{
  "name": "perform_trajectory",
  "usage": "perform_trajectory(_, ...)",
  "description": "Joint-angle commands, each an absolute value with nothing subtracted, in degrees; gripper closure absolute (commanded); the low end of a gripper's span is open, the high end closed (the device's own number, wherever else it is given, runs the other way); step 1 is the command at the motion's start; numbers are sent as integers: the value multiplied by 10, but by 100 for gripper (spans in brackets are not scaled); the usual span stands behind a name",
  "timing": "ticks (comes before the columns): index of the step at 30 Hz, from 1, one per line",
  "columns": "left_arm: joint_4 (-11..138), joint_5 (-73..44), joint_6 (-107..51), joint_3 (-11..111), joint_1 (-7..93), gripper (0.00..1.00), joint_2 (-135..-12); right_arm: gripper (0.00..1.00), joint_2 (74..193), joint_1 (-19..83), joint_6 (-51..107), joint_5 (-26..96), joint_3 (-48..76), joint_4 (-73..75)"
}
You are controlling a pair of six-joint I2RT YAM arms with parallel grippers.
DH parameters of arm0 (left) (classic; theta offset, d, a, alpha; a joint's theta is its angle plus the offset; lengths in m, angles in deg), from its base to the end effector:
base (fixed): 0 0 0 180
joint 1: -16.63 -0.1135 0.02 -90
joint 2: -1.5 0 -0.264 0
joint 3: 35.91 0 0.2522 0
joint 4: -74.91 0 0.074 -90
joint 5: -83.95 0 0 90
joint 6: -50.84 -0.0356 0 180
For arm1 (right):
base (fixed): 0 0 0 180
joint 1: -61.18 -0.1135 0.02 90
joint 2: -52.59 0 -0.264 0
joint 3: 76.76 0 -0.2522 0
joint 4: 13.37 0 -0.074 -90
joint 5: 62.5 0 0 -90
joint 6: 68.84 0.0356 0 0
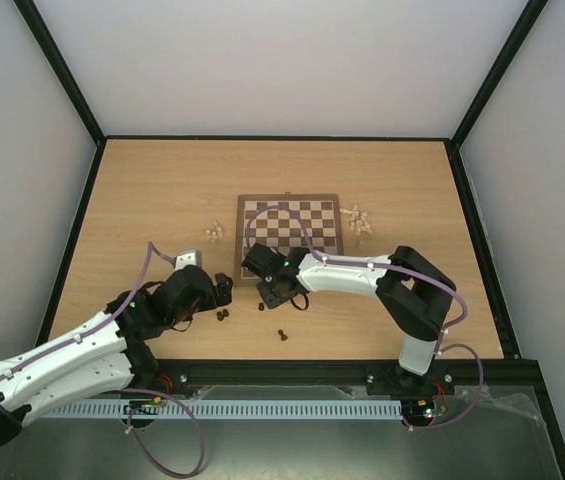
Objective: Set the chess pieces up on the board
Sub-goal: Pick up the chess piece at the center of the board, then place the chess piece on the chessboard.
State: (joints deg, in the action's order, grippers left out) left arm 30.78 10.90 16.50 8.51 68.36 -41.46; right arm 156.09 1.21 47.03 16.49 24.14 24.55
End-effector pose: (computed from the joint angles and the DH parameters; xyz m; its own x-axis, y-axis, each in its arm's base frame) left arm 0.1062 -0.1179 0.2266 -0.7473 -0.3280 -0.5779 0.0021 0.8685 -0.4957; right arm 0.1870 0.3099 0.1695 -0.7502 -0.4420 -0.4918 -0.5313 0.8457 0.0505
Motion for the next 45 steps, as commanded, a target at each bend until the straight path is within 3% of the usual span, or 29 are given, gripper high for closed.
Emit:
perform_trajectory(1, 312, 116, 156, 95, 681, 1, -428, 94, 1505, 14, 469, 186, 236, 283)
perform_trajectory(7, 326, 109, 143, 103, 681, 1, -471, 93, 1398, 26, 463, 149, 224, 360)
perform_trajectory(12, 338, 95, 122, 120, 681, 1, -522, 93, 1369, 110, 436, 157, 214, 384)
perform_trajectory(26, 347, 88, 87, 159, 688, 1, -602, 93, 1495, 190, 426, 144, 156, 395)
perform_trajectory(45, 349, 92, 75, 154, 688, 1, -602, 88, 1545, 223, 425, 133, 170, 398)
